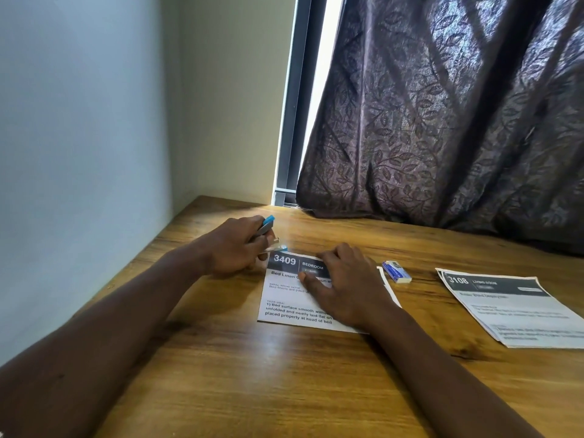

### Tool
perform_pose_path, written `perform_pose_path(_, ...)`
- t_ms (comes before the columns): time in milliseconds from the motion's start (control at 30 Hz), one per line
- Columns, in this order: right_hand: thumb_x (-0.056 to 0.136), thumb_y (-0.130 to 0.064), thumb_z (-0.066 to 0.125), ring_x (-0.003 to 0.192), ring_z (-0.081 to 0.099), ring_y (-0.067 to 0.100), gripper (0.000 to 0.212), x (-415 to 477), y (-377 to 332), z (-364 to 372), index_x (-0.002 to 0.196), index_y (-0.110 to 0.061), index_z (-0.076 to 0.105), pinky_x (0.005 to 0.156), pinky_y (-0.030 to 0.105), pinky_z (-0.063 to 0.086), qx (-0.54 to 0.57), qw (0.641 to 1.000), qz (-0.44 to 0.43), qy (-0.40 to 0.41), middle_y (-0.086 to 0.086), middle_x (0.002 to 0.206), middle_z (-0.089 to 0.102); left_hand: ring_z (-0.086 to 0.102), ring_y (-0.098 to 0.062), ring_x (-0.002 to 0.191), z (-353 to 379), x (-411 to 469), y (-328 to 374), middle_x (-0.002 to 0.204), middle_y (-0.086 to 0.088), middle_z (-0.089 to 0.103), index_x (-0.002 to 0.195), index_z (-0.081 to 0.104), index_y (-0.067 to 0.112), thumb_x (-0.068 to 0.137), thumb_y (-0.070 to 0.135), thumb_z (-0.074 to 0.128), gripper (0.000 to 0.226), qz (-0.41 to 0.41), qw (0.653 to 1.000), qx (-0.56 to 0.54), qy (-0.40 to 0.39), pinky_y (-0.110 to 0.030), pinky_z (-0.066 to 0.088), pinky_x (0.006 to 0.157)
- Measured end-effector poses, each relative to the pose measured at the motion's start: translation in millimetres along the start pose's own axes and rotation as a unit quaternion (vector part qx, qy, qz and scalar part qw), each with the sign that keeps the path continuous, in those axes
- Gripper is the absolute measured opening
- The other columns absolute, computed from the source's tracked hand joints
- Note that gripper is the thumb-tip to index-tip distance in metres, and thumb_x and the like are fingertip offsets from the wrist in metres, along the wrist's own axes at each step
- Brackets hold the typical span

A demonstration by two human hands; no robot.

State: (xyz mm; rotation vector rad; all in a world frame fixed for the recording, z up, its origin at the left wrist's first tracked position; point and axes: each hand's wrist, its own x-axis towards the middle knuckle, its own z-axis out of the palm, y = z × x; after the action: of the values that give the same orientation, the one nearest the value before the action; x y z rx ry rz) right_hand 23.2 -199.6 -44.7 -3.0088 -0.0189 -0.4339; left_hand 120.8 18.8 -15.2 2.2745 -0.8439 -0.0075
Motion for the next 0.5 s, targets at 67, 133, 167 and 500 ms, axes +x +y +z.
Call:
perform_pose_path(67, 0.095, -0.07, 0.037, 0.119, 0.038, 0.017, 0.064, -0.3, 1.1, -0.3, 0.141, -0.026, 0.047, 0.107, 0.043, 0.036, 0.005, 1.0, 0.003, 0.005, -0.001, 0.126, 0.043, 0.061, -0.009, 0.072, -1.4, -1.6, 1.0, 0.092, 0.0, 0.07, 0.107, 0.055, 0.022, 0.107, 0.031, 0.049, 0.011, -0.026, 0.999, -0.024, 0.005, -0.027, 0.047, 0.065)
perform_pose_path(133, 0.094, -0.07, 0.041, 0.119, 0.037, 0.018, 0.06, -0.3, 2.5, -0.6, 0.134, -0.026, 0.05, 0.105, 0.043, 0.037, 0.013, 1.0, 0.015, 0.011, -0.001, 0.123, 0.042, 0.059, -0.014, 0.077, -4.3, -3.1, 1.9, 0.091, 0.0, 0.068, 0.103, 0.057, 0.022, 0.103, 0.038, 0.054, 0.016, -0.036, 0.998, -0.043, 0.005, -0.033, 0.048, 0.07)
perform_pose_path(167, 0.094, -0.07, 0.043, 0.118, 0.036, 0.018, 0.058, -0.2, 3.1, -0.7, 0.13, -0.025, 0.051, 0.104, 0.043, 0.037, 0.017, 1.0, 0.022, 0.015, -0.001, 0.122, 0.042, 0.057, -0.015, 0.079, -5.7, -4.0, 2.6, 0.09, 0.0, 0.067, 0.1, 0.058, 0.021, 0.1, 0.042, 0.059, 0.021, -0.037, 0.998, -0.048, 0.004, -0.033, 0.047, 0.072)
perform_pose_path(500, 0.09, -0.065, 0.056, 0.103, 0.045, 0.013, 0.045, -3.9, 5.8, 0.5, 0.112, -0.03, 0.039, 0.105, 0.041, 0.035, 0.088, 0.993, 0.007, 0.077, -0.009, 0.11, 0.052, 0.06, -0.019, 0.096, 0.0, -9.1, 10.6, 0.107, -0.002, 0.066, 0.118, 0.059, 0.024, 0.085, 0.039, 0.079, 0.042, -0.088, 0.988, -0.125, -0.008, -0.03, 0.049, 0.078)
